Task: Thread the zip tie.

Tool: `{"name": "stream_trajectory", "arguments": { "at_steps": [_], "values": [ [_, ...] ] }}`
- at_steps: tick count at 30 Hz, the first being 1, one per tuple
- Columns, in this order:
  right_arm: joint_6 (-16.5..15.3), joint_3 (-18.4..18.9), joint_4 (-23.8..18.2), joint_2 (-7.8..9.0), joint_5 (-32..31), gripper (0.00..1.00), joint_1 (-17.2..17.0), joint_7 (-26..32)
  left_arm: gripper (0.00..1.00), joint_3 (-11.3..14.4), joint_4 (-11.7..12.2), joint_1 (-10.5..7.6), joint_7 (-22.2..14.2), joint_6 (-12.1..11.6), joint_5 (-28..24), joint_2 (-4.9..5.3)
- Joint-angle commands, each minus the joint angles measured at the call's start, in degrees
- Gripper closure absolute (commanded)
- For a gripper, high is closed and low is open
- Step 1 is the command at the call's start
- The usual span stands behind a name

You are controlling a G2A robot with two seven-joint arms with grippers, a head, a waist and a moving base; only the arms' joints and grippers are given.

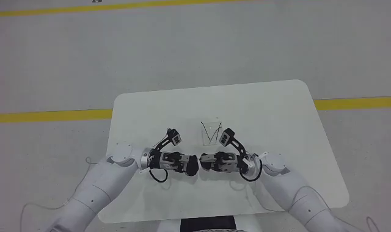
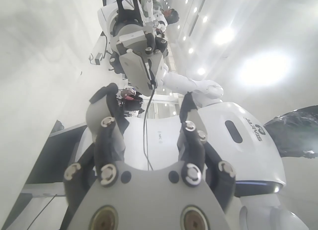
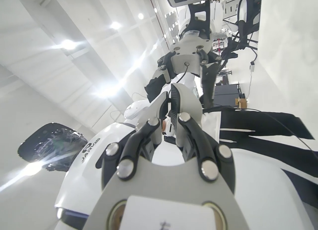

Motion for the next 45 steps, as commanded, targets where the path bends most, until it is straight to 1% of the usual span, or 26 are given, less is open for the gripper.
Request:
{"name": "stream_trajectory", "arguments": {
  "at_steps": [1,13,17,18,22,25,31,35,36,37,38,45],
  "values": [
    [0.0,0.3,-0.4,0.16,-0.9,1.00,-0.2,-0.1,0.65,0.0,0.0,0.00,0.0,0.1,0.1,0.02],
    [1.1,1.4,-2.5,1.05,-4.7,1.00,-1.0,0.3,0.67,-0.1,0.0,0.36,0.2,0.0,0.1,0.21],
    [1.6,1.1,-2.7,1.16,-5.6,1.00,-1.1,0.4,0.71,0.2,-0.1,0.39,0.1,0.4,0.5,0.22],
    [1.7,1.0,-2.8,1.17,-5.9,1.00,-1.0,0.4,0.74,0.3,-0.1,0.39,0.1,0.4,0.5,0.21],
    [1.7,0.7,-2.9,1.23,-6.4,1.00,-1.0,0.6,0.79,0.5,-0.1,0.32,0.1,0.5,0.7,0.21],
    [1.7,0.7,-2.9,1.32,-6.7,1.00,-1.0,0.5,0.77,0.5,0.0,0.31,0.2,0.5,0.6,0.22],
    [1.5,0.7,-3.3,1.49,-7.1,1.00,-1.3,0.2,0.79,0.9,0.0,0.40,0.3,0.7,0.9,0.21],
    [1.2,0.6,-3.4,1.56,-7.3,1.00,-1.4,0.0,0.86,1.1,0.0,0.48,0.3,0.8,1.1,0.23],
    [1.2,0.6,-3.4,1.58,-7.4,1.00,-1.4,-0.1,0.91,1.1,0.1,0.50,0.2,0.9,1.1,0.25],
    [1.2,0.5,-3.4,1.60,-7.4,1.00,-1.4,-0.1,0.91,1.1,0.2,0.51,0.2,0.9,1.1,0.27],
    [1.2,0.5,-3.4,1.61,-7.5,1.00,-1.5,-0.1,0.93,1.1,0.2,0.52,0.2,0.9,1.1,0.29],
    [1.0,0.3,-3.4,1.69,-7.5,1.00,-1.5,-0.3,0.94,1.1,0.2,0.44,0.1,1.4,1.4,0.43]
  ]
}}
